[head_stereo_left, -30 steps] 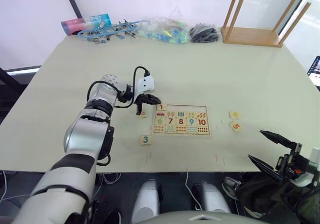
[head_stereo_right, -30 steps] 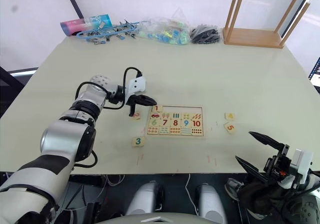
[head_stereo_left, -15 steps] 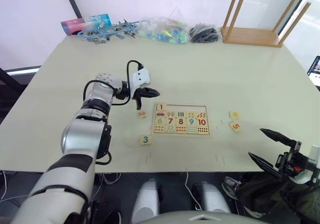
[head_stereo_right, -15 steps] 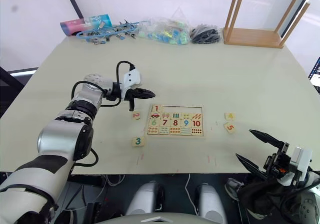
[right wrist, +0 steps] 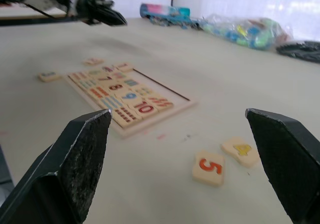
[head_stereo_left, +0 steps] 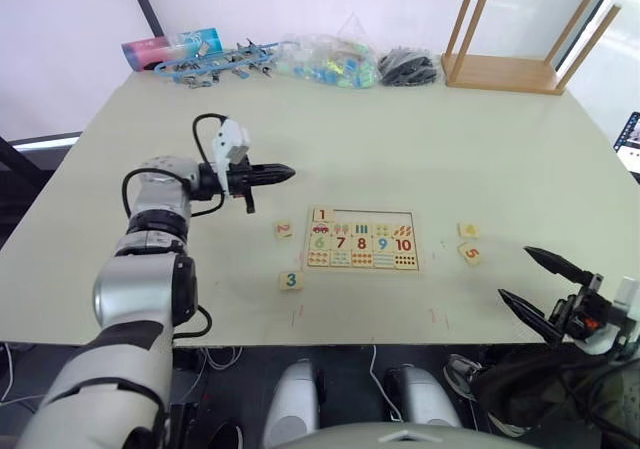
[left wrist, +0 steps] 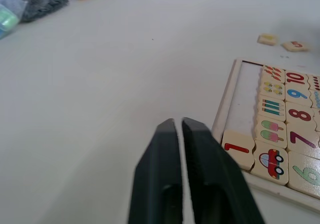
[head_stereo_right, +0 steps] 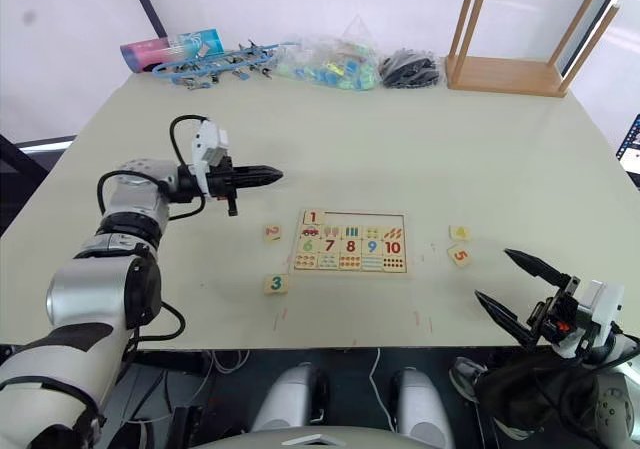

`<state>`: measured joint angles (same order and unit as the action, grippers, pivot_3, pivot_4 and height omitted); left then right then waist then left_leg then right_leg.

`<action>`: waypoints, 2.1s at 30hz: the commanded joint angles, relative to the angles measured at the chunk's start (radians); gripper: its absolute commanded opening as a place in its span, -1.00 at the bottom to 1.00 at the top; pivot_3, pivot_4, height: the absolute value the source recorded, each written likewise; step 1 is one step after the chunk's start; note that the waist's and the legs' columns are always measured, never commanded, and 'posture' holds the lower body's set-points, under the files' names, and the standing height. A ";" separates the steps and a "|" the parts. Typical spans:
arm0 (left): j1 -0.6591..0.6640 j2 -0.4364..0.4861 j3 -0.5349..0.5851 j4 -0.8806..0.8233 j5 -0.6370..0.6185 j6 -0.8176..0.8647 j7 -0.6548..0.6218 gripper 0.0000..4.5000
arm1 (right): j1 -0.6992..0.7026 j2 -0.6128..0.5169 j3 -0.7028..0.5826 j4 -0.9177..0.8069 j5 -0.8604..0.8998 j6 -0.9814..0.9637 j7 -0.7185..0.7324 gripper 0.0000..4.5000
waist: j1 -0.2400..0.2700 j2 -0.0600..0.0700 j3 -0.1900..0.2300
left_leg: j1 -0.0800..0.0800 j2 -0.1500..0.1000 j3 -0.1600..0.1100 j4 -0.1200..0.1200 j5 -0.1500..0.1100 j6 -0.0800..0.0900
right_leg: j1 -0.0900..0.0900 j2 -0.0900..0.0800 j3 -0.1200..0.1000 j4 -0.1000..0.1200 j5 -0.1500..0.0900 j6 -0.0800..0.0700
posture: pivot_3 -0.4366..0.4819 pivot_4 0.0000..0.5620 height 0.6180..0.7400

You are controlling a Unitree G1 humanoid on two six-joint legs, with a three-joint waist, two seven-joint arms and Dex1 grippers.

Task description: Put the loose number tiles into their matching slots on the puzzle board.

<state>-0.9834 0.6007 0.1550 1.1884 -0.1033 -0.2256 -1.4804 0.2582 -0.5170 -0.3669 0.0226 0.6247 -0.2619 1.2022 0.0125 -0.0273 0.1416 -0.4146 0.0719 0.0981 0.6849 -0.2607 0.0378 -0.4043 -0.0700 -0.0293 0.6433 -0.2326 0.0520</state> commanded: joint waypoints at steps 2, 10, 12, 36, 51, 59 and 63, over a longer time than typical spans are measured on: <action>0.113 0.045 0.050 -0.210 -0.099 0.061 -0.022 0.06 | -0.012 -0.023 -0.031 0.023 -0.030 -0.007 -0.036 1.00 | 0.001 0.000 0.000 | 0.000 0.000 0.000 0.000 0.000 0.000 | 0.000 0.000 0.000 0.000 0.000 0.000 | -0.05 -0.47 0.97; 0.491 0.129 0.141 -0.659 -0.236 0.237 0.054 0.98 | -0.027 -0.037 -0.049 0.067 -0.052 0.018 -0.095 1.00 | -0.003 0.001 0.000 | 0.001 0.001 0.001 0.000 0.000 0.000 | 0.000 0.000 0.001 0.001 0.000 0.000 | -0.05 -0.47 0.97; 0.583 0.151 0.164 -0.745 -0.268 0.267 0.068 0.98 | -0.025 -0.043 -0.053 0.071 -0.049 0.026 -0.092 1.00 | -0.002 0.001 0.000 | 0.002 0.001 0.001 0.000 0.000 0.000 | 0.000 0.000 0.001 0.001 -0.001 -0.002 | -0.05 -0.47 0.97; 1.203 0.192 0.388 -1.073 -0.446 0.267 0.089 0.98 | 0.060 -0.110 -0.155 0.168 0.038 0.017 0.152 1.00 | 0.001 0.003 -0.002 | 0.014 0.005 0.005 -0.007 -0.003 -0.005 | 0.002 -0.010 0.001 0.000 -0.002 -0.005 | -0.05 -0.47 0.97; 1.162 0.177 0.360 -1.067 -0.454 0.258 0.132 0.98 | 0.040 -0.108 -0.151 0.177 0.035 0.018 0.174 1.00 | 0.001 0.003 -0.002 | 0.015 0.003 0.006 -0.013 -0.003 -0.005 | 0.001 -0.010 0.002 -0.002 -0.002 -0.006 | -0.05 -0.47 0.97; 1.148 0.180 0.357 -1.056 -0.462 0.260 0.124 0.98 | 0.037 -0.102 -0.150 0.180 0.035 0.012 0.177 1.00 | 0.001 0.003 -0.002 | 0.015 0.003 0.007 -0.013 -0.003 -0.005 | 0.001 -0.010 0.002 -0.003 -0.002 -0.006 | -0.05 -0.47 0.97; 1.129 0.183 0.352 -1.041 -0.461 0.259 0.118 0.98 | 0.025 -0.098 -0.144 0.186 0.034 0.007 0.177 1.00 | 0.000 0.003 -0.002 | 0.015 0.004 0.007 -0.013 -0.003 -0.005 | 0.001 -0.010 0.002 -0.003 -0.002 -0.006 | -0.05 -0.47 0.97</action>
<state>0.1555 0.7724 0.5006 0.1447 -0.5458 0.0418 -1.3540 0.2908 -0.6138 -0.4888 0.2151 0.6413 -0.2433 1.3704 0.0127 -0.0244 0.1397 -0.4000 0.0754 0.1048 0.6714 -0.2638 0.0329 -0.4031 -0.0803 -0.0276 0.6405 -0.2348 0.0465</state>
